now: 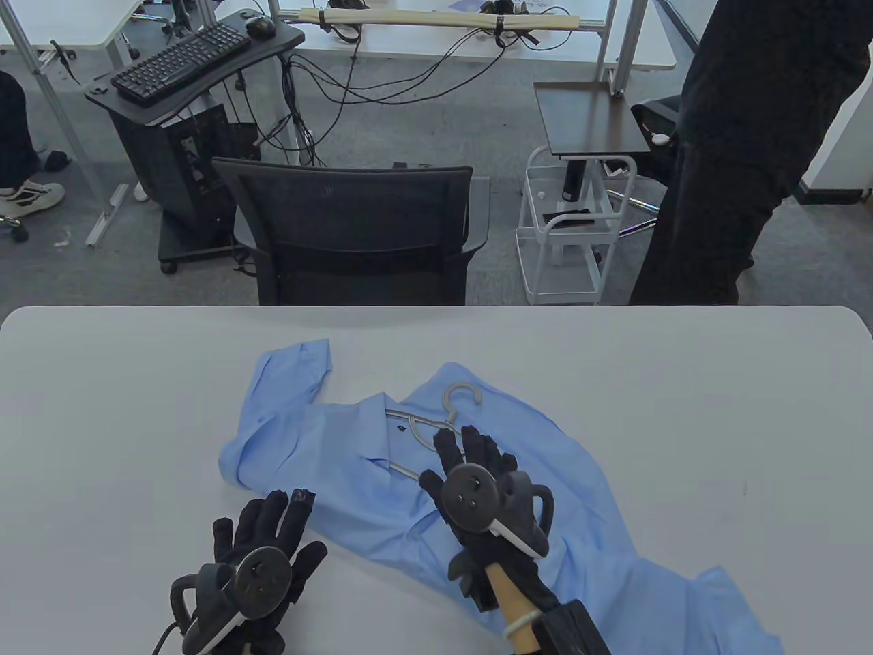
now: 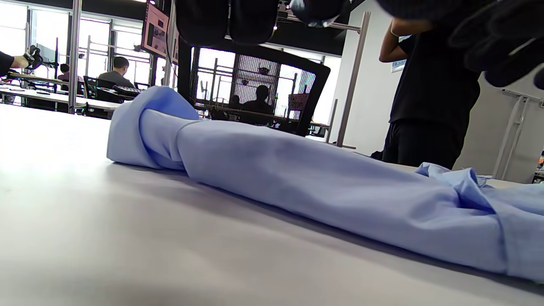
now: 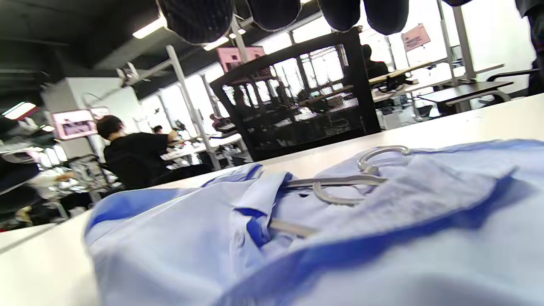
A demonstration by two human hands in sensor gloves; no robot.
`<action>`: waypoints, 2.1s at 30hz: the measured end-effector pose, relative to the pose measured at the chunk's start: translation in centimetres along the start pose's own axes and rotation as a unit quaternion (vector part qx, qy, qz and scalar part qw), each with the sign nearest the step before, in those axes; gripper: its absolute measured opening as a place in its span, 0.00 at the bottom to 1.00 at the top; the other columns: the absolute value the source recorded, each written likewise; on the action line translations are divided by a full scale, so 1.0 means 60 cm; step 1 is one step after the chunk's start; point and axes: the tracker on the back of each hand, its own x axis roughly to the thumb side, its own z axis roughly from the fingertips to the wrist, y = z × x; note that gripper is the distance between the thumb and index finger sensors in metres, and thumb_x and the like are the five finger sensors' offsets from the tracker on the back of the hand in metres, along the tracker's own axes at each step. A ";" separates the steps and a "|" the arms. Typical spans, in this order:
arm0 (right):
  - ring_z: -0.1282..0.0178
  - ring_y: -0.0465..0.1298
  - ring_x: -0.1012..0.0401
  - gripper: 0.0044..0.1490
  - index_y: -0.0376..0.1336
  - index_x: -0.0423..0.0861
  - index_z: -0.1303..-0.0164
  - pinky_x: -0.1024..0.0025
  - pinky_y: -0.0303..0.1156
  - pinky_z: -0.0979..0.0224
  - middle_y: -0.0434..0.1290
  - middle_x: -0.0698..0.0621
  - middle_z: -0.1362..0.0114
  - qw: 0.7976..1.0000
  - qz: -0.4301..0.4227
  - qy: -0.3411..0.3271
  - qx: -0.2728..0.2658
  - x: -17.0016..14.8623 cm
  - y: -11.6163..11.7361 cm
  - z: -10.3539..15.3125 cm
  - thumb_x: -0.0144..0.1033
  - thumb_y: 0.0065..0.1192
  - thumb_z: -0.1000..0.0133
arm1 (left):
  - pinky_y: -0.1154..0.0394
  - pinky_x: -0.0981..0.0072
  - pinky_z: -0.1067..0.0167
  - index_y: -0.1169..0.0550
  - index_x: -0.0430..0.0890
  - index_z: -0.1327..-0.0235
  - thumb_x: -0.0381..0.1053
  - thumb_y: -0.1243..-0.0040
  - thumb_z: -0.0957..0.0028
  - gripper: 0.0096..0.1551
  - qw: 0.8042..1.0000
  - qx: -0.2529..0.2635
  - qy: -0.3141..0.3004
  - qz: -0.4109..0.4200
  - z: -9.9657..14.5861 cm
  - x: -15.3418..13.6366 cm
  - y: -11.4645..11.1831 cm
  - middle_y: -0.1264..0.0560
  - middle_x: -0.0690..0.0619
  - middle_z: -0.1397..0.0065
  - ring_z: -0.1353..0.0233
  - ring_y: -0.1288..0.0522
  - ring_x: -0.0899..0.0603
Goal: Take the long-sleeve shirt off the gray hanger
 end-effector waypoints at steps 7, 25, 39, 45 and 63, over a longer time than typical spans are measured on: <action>0.17 0.55 0.28 0.46 0.47 0.40 0.08 0.26 0.51 0.24 0.51 0.22 0.13 0.982 0.042 0.143 0.116 -0.003 0.111 -0.141 0.52 0.54 0.30 | 0.50 0.37 0.23 0.44 0.65 0.18 0.73 0.55 0.46 0.41 1.000 0.022 0.007 0.018 0.002 -0.008 0.017 0.41 0.51 0.10 0.14 0.40 0.37; 0.13 0.47 0.32 0.51 0.33 0.44 0.07 0.24 0.40 0.22 0.43 0.26 0.10 0.955 0.093 0.209 0.191 -0.051 0.224 -0.185 0.56 0.47 0.29 | 0.50 0.37 0.23 0.43 0.66 0.18 0.73 0.55 0.46 0.41 1.000 -0.002 0.023 -0.004 -0.008 -0.013 -0.001 0.41 0.52 0.10 0.14 0.39 0.37; 0.22 0.66 0.40 0.47 0.42 0.48 0.10 0.29 0.57 0.23 0.57 0.31 0.19 0.963 0.176 0.172 0.107 -0.025 0.194 -0.172 0.50 0.59 0.32 | 0.51 0.37 0.23 0.44 0.66 0.18 0.73 0.55 0.46 0.41 1.000 0.021 0.015 0.001 -0.006 -0.003 0.011 0.42 0.52 0.10 0.14 0.41 0.37; 0.25 0.64 0.40 0.49 0.43 0.44 0.12 0.29 0.56 0.23 0.56 0.30 0.21 0.978 0.197 0.067 -0.027 0.019 0.119 -0.131 0.48 0.63 0.34 | 0.54 0.35 0.23 0.50 0.65 0.16 0.77 0.52 0.49 0.49 0.998 0.036 0.030 0.051 -0.009 -0.011 0.020 0.50 0.50 0.08 0.12 0.49 0.34; 0.29 0.65 0.37 0.50 0.46 0.39 0.13 0.25 0.56 0.28 0.58 0.27 0.23 0.913 0.301 -0.210 -0.179 0.152 0.093 0.097 0.44 0.67 0.37 | 0.60 0.26 0.28 0.61 0.60 0.17 0.80 0.47 0.54 0.62 0.988 0.080 -0.006 0.131 0.021 -0.002 0.044 0.61 0.39 0.09 0.16 0.61 0.25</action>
